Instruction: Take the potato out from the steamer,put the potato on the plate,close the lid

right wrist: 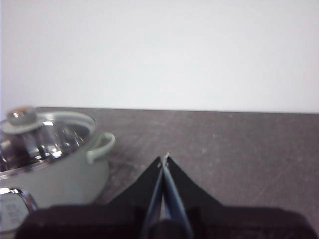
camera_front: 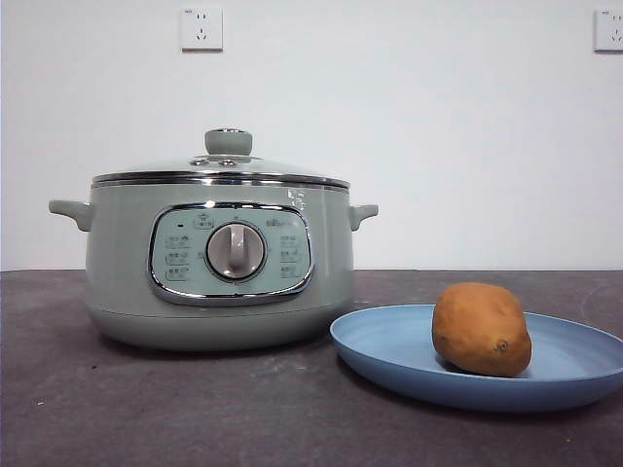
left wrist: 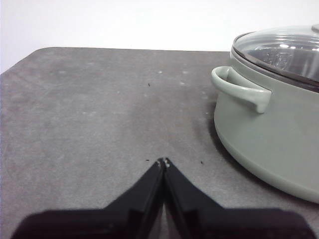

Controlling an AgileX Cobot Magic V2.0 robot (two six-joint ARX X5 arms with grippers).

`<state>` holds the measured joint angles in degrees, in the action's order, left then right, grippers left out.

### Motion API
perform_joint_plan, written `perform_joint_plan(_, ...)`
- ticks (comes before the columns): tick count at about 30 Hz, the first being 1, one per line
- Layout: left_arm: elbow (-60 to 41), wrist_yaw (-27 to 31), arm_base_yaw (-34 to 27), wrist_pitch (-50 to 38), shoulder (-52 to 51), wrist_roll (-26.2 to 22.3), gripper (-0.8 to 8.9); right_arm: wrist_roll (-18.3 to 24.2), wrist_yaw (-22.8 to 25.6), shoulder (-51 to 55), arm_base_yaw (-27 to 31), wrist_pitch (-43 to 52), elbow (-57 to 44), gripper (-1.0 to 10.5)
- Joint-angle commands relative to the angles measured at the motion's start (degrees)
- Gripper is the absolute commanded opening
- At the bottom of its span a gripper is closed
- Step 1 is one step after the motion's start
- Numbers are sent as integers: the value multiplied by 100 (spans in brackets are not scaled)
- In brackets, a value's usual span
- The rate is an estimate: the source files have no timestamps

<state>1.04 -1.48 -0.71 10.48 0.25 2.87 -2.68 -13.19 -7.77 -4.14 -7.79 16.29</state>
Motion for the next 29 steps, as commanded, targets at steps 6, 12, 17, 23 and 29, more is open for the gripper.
perform_joint_plan(6, -85, -7, -15, -9, -17, 22, -3, -540, 938, 529, 2, 704, -1104, 1)
perform_joint_plan(12, -85, -7, -15, -9, -17, 20, -3, -728, 1209, 763, 2, 699, -1593, 1)
perform_joint_plan(17, -85, -9, -15, -11, -17, 20, -3, -723, 1222, 772, 2, 380, -1591, 1)
perform_joint_plan(23, -85, -9, -15, -11, -17, 20, -3, -793, 1185, 772, 2, -278, -1585, 0)
perform_joint_plan(29, -85, -9, -15, -11, -17, 20, -3, -1034, 1226, 772, 0, -249, -1580, 1)
